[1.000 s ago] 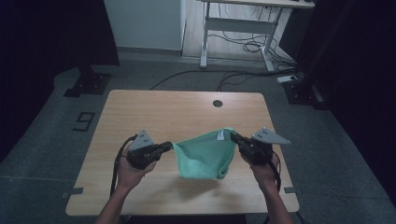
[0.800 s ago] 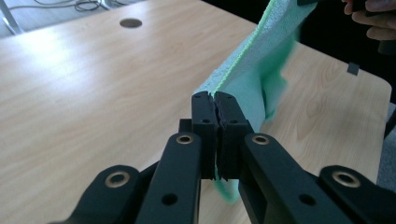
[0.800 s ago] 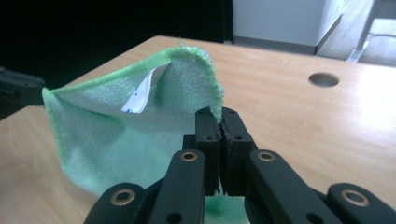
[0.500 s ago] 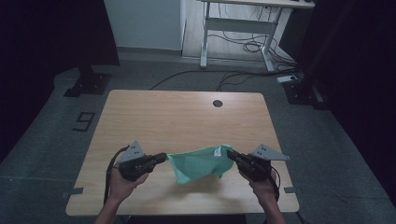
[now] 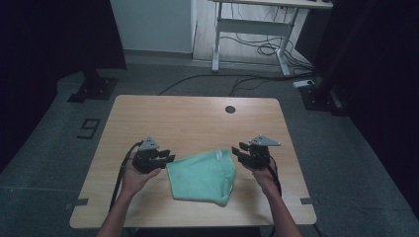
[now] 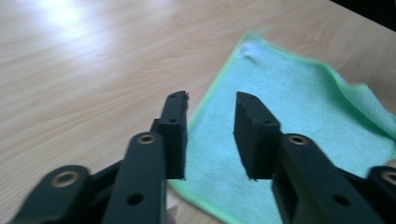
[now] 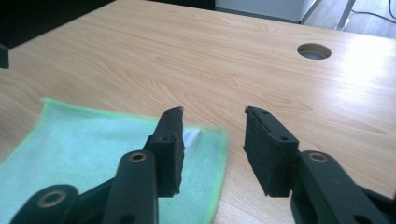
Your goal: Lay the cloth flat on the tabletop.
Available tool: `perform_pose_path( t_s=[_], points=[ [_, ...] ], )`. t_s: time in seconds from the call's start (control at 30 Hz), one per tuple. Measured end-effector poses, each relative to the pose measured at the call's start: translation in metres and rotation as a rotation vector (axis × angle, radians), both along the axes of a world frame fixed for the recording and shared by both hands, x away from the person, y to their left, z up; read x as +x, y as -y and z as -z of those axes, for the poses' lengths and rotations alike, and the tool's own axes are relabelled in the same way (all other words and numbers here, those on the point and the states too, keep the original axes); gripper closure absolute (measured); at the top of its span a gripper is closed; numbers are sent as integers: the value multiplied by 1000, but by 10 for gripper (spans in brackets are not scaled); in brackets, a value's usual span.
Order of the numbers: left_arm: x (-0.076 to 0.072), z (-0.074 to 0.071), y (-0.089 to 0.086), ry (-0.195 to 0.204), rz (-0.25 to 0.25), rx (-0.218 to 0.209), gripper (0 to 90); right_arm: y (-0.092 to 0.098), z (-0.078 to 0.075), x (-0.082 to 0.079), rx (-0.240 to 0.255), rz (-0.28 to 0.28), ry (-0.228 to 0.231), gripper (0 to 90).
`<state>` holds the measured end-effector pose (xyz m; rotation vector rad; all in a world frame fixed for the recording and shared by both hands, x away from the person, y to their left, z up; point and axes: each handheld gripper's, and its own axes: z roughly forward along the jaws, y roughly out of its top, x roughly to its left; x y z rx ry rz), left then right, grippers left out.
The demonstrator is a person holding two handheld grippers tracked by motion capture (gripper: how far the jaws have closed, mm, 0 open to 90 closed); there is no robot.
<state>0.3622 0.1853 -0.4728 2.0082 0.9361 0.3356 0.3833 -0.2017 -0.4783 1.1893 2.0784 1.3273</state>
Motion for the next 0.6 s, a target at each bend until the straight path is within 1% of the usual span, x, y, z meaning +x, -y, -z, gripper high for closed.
perform_pose_path(
  t_s=[0.03,0.07,0.13,0.23,0.3,0.33,0.37,0.4,0.43,0.5,0.6],
  points=[
    [-1,-1,-2,8,-8,-3,599,0,0,-2,4,-4,3,553],
    [-3,-2,-4,15,-12,-7,600,-1,0,-6,-2,-11,10,549],
    [-5,-3,-2,17,-9,-9,597,-2,0,-13,-15,-26,17,541],
    [-5,0,11,-4,19,-16,588,-6,2,-28,0,-57,3,520],
    [-4,6,23,-21,36,7,587,-10,8,-39,-15,-78,-9,501],
    [-4,6,23,-21,36,7,587,-10,8,-39,-15,-78,-9,501],
    [-1,15,34,-45,48,25,586,-9,19,-52,-9,-90,-26,495],
    [0,19,39,-57,59,33,587,-8,23,-55,1,-89,-37,491],
    [1,24,44,-69,66,40,589,-6,28,-59,8,-90,-58,486],
    [2,32,52,-86,79,57,590,-4,39,-66,2,-92,-87,485],
    [3,43,59,-109,91,81,590,-6,53,-73,-5,-116,-128,485]
  ],
)
